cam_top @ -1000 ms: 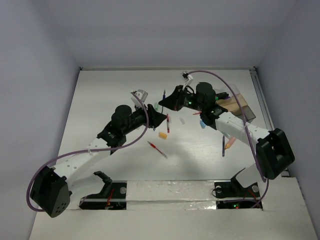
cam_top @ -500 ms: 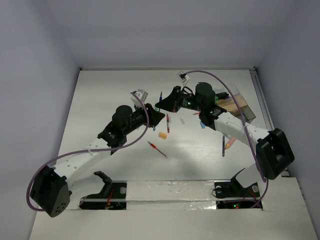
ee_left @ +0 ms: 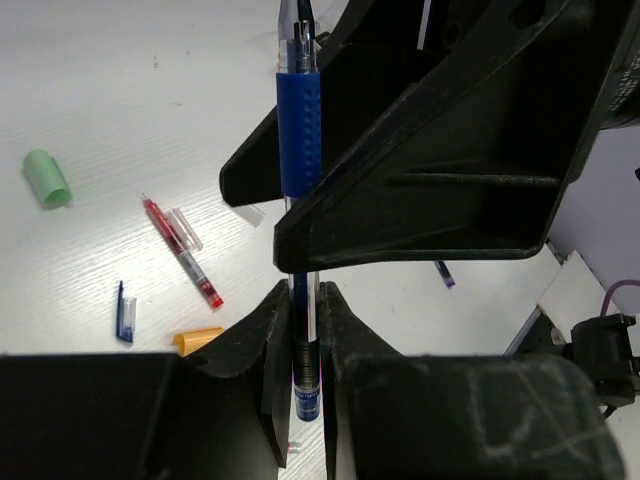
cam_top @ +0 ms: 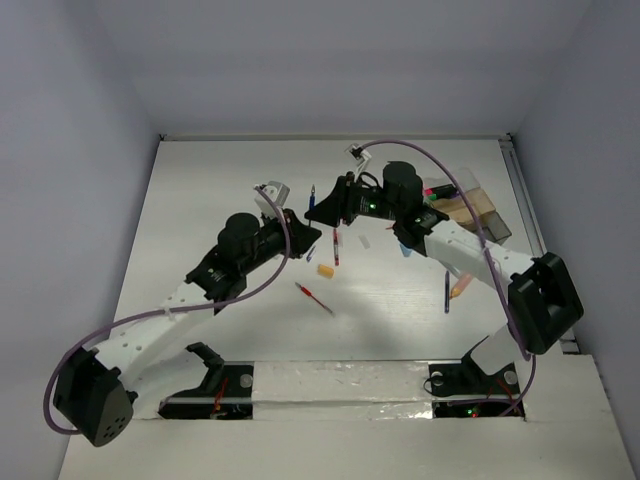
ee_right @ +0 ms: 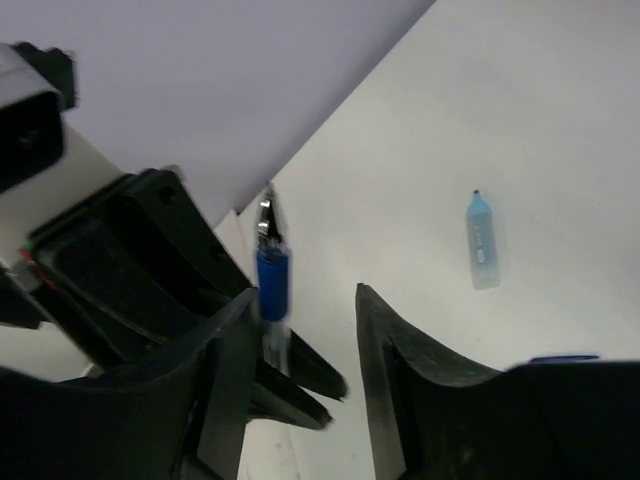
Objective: Sort the stationery into containers
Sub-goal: Close the pen cap on the pen.
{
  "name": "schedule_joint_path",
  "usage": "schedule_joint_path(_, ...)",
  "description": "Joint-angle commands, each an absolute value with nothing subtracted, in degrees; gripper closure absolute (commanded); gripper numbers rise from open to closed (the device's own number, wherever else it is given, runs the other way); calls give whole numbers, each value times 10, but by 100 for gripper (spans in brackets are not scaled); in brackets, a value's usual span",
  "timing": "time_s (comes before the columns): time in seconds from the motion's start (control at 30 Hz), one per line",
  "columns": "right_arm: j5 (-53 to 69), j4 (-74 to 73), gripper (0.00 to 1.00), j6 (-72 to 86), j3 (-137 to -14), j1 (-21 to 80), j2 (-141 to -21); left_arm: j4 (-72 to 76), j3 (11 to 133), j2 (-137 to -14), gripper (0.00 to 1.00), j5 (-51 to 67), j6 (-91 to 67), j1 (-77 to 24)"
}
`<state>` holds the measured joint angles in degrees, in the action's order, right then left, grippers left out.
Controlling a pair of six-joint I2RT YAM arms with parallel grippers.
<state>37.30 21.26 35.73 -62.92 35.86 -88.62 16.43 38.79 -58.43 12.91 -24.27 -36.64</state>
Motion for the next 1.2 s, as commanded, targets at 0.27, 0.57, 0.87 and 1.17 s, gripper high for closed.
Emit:
schedule_joint_path(0.27, 378, 12, 49, 143, -707, 358, -812, 1, 465, -483, 100, 32, -214, -360)
schedule_joint_path(0.57, 343, -166, 82, -102, -760, 358, -920, -94, 562, -412, 100, -75, -157, -349)
schedule_joint_path(0.87, 280, -209, 52, -229, -837, 384, -1040, -81, 563, -383, 100, -105, -125, -344)
schedule_joint_path(1.17, 122, -234, 44, -305, -908, 448, -1156, -70, 546, -374, 100, -68, -104, -293)
